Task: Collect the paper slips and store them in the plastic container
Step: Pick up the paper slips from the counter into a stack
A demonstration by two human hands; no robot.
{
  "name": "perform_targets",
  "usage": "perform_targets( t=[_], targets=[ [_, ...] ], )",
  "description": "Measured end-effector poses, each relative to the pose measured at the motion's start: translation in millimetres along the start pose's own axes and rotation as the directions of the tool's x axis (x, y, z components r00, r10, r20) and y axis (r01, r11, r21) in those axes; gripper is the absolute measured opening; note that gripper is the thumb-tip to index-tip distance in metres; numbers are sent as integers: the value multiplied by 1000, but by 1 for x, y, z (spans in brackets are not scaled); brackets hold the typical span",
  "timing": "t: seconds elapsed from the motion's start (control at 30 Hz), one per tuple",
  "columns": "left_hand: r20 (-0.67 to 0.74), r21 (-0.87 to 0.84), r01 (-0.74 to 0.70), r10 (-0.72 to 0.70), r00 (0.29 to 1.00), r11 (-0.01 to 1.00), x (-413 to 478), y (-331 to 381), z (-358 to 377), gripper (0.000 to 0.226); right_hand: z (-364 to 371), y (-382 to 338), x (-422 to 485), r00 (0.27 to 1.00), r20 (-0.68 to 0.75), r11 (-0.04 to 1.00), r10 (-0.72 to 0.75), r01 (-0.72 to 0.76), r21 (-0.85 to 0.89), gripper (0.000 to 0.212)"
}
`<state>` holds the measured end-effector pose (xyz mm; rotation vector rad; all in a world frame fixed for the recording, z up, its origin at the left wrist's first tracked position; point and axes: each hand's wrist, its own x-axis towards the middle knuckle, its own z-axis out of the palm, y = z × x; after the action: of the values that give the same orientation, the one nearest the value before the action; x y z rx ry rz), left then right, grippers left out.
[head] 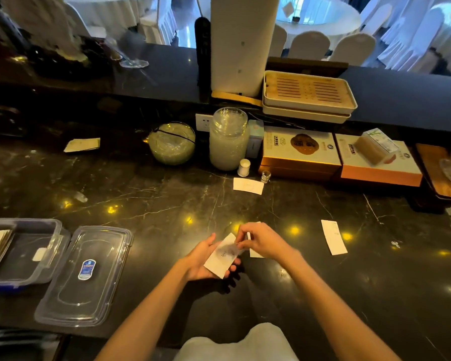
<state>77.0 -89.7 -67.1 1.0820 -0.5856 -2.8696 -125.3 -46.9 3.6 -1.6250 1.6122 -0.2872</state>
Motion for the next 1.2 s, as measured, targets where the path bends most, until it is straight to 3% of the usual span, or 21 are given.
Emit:
perform_targets(
  t=[0.13, 0.3, 0.37, 0.43, 0.5, 0.57, 0.63, 0.67, 0.77, 0.87, 1.0, 1.07, 1.1, 1.2],
  targets=[
    [144, 34, 43, -47, 988, 999, -5, 15, -14, 65, -26, -17, 28, 973, 227, 990, -35, 65, -127, 7],
    [102, 165, 83, -101, 990, 983, 14, 30, -2, 98, -8, -26, 56, 979, 201, 972, -44, 88, -217, 11],
    [59, 140, 48, -57, 997, 989, 18, 34, -3, 97, -1, -21, 60, 989, 138, 971, -44, 75, -226, 16],
    [43, 63, -11, 8, 999, 998, 21, 37, -8, 88, 4, -13, 60, 995, 85, 991, -50, 60, -121, 31],
    [29, 11, -63, 63, 998, 998, 22, 40, -13, 78, 4, -5, 57, 998, -46, 986, 43, -35, 163, 53],
    [-32, 36, -98, 99, 995, 995, 23, 42, -20, 73, 3, 11, 55, 915, -302, 915, 268, -143, 378, 50],
    [-119, 41, -135, 139, 983, 990, 24, 40, -28, 69, 6, 31, 53, 729, -470, 848, 497, -292, 442, 34],
    [-143, 18, -148, 149, 978, 989, 25, 39, -31, 63, 10, 41, 51, 669, -465, 808, 579, -399, 433, 30],
    [-197, -42, -147, 136, 971, 988, 27, 37, -36, 50, 33, 60, 41, 624, -301, 692, 721, -673, 261, 38],
    [-198, -81, -112, 94, 976, 990, 32, 37, -32, 54, 55, 66, 31, 595, -232, 636, 769, -751, 180, 51],
    [-248, -27, -53, 45, 968, 998, 37, 33, -25, 60, 65, 68, 24, 526, -250, 577, 813, -786, 222, 47],
    [-302, -6, -52, 48, 952, 999, 39, 31, -19, 58, 60, 73, 23, 540, -222, 583, 812, -726, 365, 37],
    [-316, 5, -43, 42, 948, 999, 41, 30, -17, 57, 54, 74, 22, 589, -221, 616, 778, -645, 453, 28],
    [-257, 78, 5, 16, 966, 997, 42, 31, -10, 66, 13, 74, 9, 827, -268, 804, 494, -317, 503, 12]
  ],
)
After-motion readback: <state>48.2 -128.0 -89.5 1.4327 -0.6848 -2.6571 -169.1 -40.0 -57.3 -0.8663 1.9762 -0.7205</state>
